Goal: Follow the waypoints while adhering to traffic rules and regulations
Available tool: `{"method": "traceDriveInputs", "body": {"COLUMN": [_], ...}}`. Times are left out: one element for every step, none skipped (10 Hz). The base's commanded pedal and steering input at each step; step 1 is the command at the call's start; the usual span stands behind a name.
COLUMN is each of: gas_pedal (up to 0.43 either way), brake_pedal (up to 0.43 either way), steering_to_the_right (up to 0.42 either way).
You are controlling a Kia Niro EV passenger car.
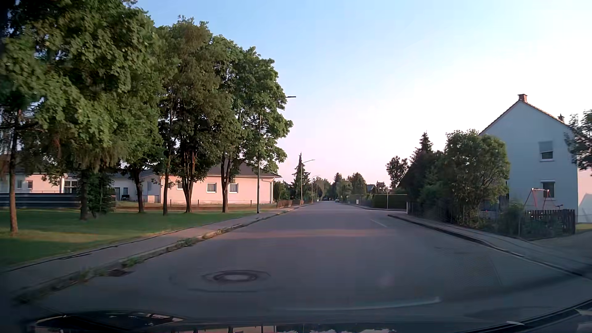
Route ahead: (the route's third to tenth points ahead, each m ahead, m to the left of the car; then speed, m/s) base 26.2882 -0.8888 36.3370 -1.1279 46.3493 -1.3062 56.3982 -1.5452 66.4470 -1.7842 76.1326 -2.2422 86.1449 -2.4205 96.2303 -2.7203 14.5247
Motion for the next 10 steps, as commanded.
{"method": "traceDriveInputs", "body": {"gas_pedal": [0.409, 0.409, 0.409, 0.409, 0.398, 0.378, 0.350, 0.331, 0.319, 0.299], "brake_pedal": [0.018, 0.018, 0.012, 0.018, 0.018, 0.012, 0.018, 0.018, 0.018, 0.018], "steering_to_the_right": [0.013, 0.013, 0.013, 0.013, 0.013, 0.013, 0.013, 0.013, 0.013, 0.012]}}
